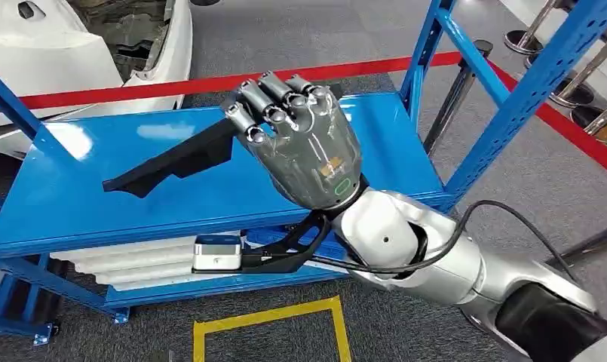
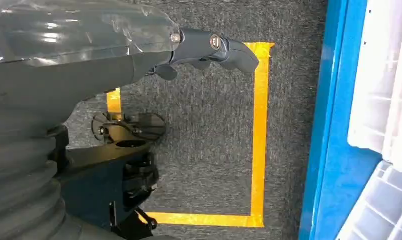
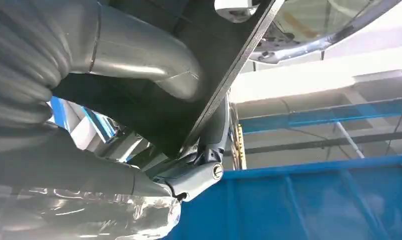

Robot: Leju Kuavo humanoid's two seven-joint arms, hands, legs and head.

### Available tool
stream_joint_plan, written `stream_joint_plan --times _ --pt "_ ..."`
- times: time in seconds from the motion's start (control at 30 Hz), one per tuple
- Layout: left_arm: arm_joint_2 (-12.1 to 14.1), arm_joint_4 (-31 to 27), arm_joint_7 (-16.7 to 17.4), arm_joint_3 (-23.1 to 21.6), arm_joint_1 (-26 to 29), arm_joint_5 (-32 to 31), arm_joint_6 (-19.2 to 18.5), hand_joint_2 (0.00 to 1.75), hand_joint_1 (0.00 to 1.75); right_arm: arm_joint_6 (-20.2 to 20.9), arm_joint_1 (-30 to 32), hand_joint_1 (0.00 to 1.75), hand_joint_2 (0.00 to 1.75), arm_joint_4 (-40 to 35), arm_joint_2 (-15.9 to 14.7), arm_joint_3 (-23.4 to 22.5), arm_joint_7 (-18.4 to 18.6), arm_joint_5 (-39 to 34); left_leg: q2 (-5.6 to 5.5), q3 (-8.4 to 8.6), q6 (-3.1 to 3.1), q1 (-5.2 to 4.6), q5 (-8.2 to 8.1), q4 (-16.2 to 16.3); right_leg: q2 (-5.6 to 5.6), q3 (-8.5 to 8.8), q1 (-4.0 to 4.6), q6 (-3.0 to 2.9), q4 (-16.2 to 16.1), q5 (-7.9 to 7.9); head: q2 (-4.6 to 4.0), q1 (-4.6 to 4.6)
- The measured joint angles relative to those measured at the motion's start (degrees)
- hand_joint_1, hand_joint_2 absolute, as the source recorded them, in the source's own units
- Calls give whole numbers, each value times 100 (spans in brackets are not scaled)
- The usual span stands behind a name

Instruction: Take the parts from the cabinet and place them on the table.

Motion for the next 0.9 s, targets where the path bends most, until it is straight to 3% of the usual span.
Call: stream_joint_plan --times 0.07,0.1,0.13,0.23,0.27,0.3,0.33,0.4,0.43,0.47,0.5,0.6,0.63,0.77,0.8,0.83,0.9 --pt "0 0 9 0 -3 -13 -4 175 0 -7 -2 175 175 17 4 0 0 11 -5 -2 -11 2 -1 36 -2 551 0 -38 -1001 465 0 13" --pt "0 0 9 0 -5 -35 -9 175 0 -22 0 175 175 26 4 0 2 13 -4 -18 -29 2 -9 51 -5 705 3 -56 -1386 478 0 22" --pt "0 0 9 0 -14 -42 -11 175 0 -43 0 175 175 35 15 0 7 13 -6 -75 -76 -40 3 108 -1 725 44 -62 -1481 477 0 17" --pt "0 2 28 0 -3 -50 -11 175 0 -79 32 175 175 63 28 0 41 28 -5 -104 -169 -29 63 74 29 660 47 -119 -1438 506 0 -11" --pt "0 2 28 0 -9 -48 -11 175 0 -87 33 175 175 74 28 0 61 24 -15 -110 -196 -38 62 83 21 660 17 -173 -1497 545 0 -11" --pt "0 2 28 0 -9 -46 -11 175 0 -98 39 175 175 90 35 0 85 -26 -24 -117 -240 -14 -71 193 -4 672 -2 -209 -1521 581 0 -15" --pt "0 2 28 0 -9 -46 -9 175 0 -109 50 175 175 111 46 -13 127 -122 -22 -231 -280 -9 -306 472 -10 652 -6 -242 -1526 602 0 -68" --pt "0 4 28 0 -2 -44 -9 175 0 -144 104 175 175 162 63 -28 146 -342 -21 -577 -335 18 -774 1353 -22 608 0 -262 -1517 620 0 -96" --pt "0 7 28 0 4 -42 -9 175 0 -175 141 175 175 197 68 -33 146 -501 -21 -708 -352 22 -900 1704 -27 585 1 -258 -1508 632 0 -101" --pt "0 7 28 0 11 -42 -11 175 0 -195 185 175 175 234 74 -44 146 -676 -21 -732 -361 27 -897 1825 -28 566 -1 -251 -1498 638 0 -105" --pt "0 9 31 0 13 -44 -20 175 0 -218 224 175 175 273 81 -55 144 -808 -21 -617 -358 33 -764 1647 -28 552 -3 -243 -1484 643 0 -112" --pt "4 9 94 0 -8 -57 -77 175 0 -326 264 175 175 380 90 -79 105 -1001 -29 149 -319 49 -155 205 -25 541 -9 -217 -1452 645 0 -122" --pt "4 9 109 0 -20 -70 -94 175 0 -374 273 175 175 417 90 -90 88 -1016 -45 176 -301 28 -216 101 -23 504 27 -173 -1438 660 0 -127" --pt "4 9 112 0 0 -101 -55 175 0 -457 311 175 175 496 92 -153 35 -971 -43 109 -152 13 -130 46 -13 462 21 -55 -1456 731 0 -118" --pt "2 9 103 0 -6 -107 -39 175 0 -474 322 175 175 511 90 -173 31 -933 -10 122 -88 41 -85 -14 -10 441 -9 -32 -1386 631 0 -122" --pt "4 9 96 2 -12 -118 -35 175 0 -485 321 175 175 520 90 -190 24 -918 -7 109 -39 33 -57 -32 -6 350 2 -18 -1161 426 0 -72" --pt "4 9 94 2 -7 -122 -33 175 0 -498 328 175 175 529 90 -225 22 -903 6 62 -4 18 -34 -28 -4 -2 -1 15 -292 -46 0 -26"
